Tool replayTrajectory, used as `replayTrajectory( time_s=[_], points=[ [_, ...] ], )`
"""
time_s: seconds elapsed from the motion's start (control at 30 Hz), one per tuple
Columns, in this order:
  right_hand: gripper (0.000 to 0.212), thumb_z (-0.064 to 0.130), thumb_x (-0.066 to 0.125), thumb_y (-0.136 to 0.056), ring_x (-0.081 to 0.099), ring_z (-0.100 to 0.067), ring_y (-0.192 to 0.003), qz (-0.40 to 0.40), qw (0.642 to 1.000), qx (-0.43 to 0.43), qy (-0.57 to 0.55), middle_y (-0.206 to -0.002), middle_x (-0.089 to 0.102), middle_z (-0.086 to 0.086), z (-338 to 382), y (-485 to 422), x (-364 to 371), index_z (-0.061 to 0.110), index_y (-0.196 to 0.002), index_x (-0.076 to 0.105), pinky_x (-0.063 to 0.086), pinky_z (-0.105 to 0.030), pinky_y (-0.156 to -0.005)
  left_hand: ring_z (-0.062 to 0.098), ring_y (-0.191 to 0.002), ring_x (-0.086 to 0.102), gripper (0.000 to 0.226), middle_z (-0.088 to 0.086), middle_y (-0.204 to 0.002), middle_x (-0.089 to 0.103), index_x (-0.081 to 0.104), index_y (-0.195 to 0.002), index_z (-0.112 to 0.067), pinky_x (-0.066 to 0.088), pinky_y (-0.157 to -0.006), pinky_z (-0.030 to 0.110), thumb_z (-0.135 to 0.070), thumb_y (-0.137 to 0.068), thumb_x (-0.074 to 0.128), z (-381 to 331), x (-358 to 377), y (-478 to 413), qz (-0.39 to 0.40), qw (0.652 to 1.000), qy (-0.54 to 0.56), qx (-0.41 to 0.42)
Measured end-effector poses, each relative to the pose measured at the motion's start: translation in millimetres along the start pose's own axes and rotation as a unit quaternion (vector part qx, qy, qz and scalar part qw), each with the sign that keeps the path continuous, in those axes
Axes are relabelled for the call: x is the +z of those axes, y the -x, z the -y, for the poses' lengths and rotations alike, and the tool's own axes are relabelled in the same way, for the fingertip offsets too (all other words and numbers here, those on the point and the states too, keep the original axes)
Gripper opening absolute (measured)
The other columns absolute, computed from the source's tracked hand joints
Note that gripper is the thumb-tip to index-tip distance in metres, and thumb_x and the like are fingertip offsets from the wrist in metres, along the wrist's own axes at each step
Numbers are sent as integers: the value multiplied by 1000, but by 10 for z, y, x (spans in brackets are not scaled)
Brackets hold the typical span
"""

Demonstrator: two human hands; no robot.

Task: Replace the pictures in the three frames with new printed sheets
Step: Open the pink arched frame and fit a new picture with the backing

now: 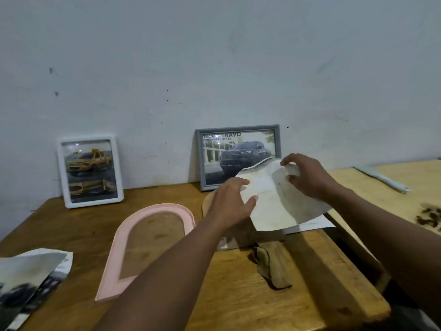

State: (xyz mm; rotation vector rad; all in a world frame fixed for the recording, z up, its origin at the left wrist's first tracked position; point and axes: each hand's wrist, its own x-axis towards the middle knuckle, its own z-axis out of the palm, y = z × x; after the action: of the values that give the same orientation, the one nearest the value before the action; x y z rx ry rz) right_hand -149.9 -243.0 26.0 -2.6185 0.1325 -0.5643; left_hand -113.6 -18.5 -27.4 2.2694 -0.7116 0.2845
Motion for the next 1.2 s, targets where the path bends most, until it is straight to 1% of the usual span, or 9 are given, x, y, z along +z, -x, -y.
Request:
replayTrajectory(
  time_s=[0.13,0.3,0.4,0.6,0.83,0.93,1.0,1.07,1.2],
  points=[
    [36,9,61,-93,53,-26,-115,12,997,25,77,-137,56,-5,-569,-94,-178,23,-126,59,36,-30,-88,20,-141,41,60,-1,-155,44,50,-146,-24,37,-111,37,-44,-92,67,-220,588,-229,80,997,-5,5],
    [35,7,58,-93,55,-28,-113,28,993,23,111,-138,53,-4,-914,-199,-15,22,-125,58,42,-34,-90,19,-153,20,63,1,-166,25,41,-152,-26,28,-119,40,-51,-96,57,-157,997,-365,165,985,-50,-10],
    [38,5,58,-92,54,-28,-114,47,993,19,109,-139,52,-4,-1006,-231,169,22,-126,58,43,-34,-90,24,-152,23,62,6,-167,23,40,-154,-24,26,-119,41,-53,-100,49,-112,1054,-353,214,968,-132,1],
    [37,3,62,-88,56,-28,-114,64,996,29,46,-127,60,-8,-1068,-219,478,20,-121,62,47,-37,-92,28,-145,33,53,6,-159,37,47,-149,-27,28,-115,45,-51,-102,43,-18,931,-310,208,955,-210,24],
    [33,2,61,-89,55,-30,-119,62,993,96,-24,-133,61,-10,-1107,-250,585,15,-119,65,38,-27,-86,26,-147,32,51,6,-161,37,44,-152,-26,30,-118,44,-27,-100,42,93,815,-341,235,949,-208,30],
    [39,18,59,-90,45,-32,-126,117,981,109,106,-141,54,-3,-1079,-230,569,28,-128,57,38,-38,-93,24,-148,30,52,4,-159,39,44,-151,-25,29,-118,43,-23,-99,43,97,822,-343,237,954,-183,19],
    [42,29,57,-91,28,-33,-139,152,958,87,229,-151,41,4,-1028,-182,584,34,-132,52,28,-50,-103,23,-148,30,52,3,-159,39,44,-151,-24,29,-119,41,-21,-99,44,95,835,-329,235,957,-167,11],
    [40,31,52,-94,24,-31,-143,171,954,77,233,-153,38,4,-973,-141,653,33,-134,52,24,-54,-106,25,-145,34,52,2,-157,42,44,-151,-20,31,-116,39,-20,-99,44,101,844,-313,229,962,-149,-3],
    [41,28,42,-95,44,-26,-130,193,964,88,158,-140,55,-1,-851,-37,777,32,-135,52,30,-51,-101,27,-143,36,48,5,-152,46,46,-147,-14,33,-115,39,-21,-100,45,116,845,-302,216,968,-128,-24]
  ],
)
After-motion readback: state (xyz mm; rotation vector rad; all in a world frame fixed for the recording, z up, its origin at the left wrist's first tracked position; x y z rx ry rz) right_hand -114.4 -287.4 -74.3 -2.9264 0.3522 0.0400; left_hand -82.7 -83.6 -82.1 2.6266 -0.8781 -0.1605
